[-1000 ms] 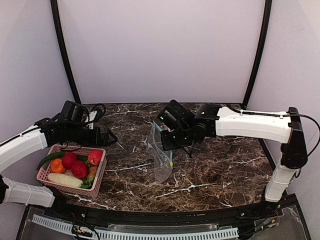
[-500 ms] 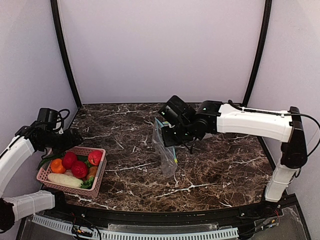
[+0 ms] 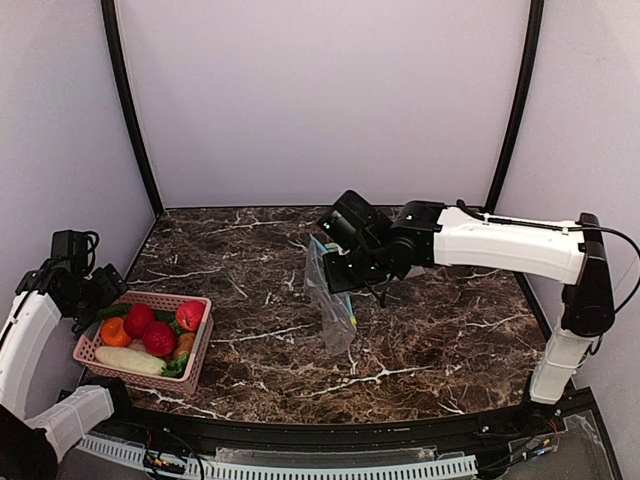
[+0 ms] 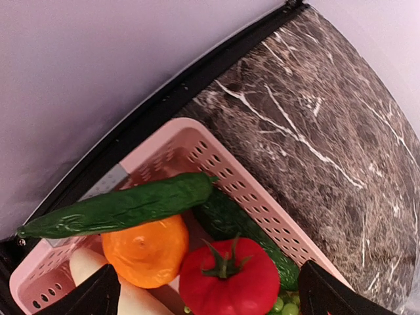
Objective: Place the food in the zip-top bag and seal the zipper
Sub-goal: Pick up the fake vegetable from the bin.
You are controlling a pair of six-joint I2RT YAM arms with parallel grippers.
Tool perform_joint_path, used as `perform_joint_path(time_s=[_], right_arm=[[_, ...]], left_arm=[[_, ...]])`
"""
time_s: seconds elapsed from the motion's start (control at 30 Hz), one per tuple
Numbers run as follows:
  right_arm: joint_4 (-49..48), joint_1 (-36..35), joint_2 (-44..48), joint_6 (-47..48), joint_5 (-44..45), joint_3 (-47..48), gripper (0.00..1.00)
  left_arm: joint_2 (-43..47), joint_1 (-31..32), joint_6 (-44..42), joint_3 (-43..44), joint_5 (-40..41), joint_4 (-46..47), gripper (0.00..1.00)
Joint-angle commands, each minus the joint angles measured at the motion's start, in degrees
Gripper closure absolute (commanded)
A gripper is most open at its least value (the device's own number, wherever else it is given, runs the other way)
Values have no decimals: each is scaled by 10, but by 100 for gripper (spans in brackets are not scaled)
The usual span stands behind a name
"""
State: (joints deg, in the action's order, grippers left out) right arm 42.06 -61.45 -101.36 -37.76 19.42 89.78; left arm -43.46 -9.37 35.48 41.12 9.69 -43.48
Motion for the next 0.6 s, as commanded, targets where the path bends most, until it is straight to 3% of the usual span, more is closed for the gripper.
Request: perform_joint_path(time_s=[0.0,0.27,0.57], right_arm=[[-22,2,15,3,-4,-4,100],[-34,2,14,11,-14,-1,100],[-35,3,16,10,-18,-5,100]], left_arm=[[10,-62,30,-22,-9,27,7],[-2,-101,73,-68,-29,85,11],[8,-115,100,-132,-38,169,24]])
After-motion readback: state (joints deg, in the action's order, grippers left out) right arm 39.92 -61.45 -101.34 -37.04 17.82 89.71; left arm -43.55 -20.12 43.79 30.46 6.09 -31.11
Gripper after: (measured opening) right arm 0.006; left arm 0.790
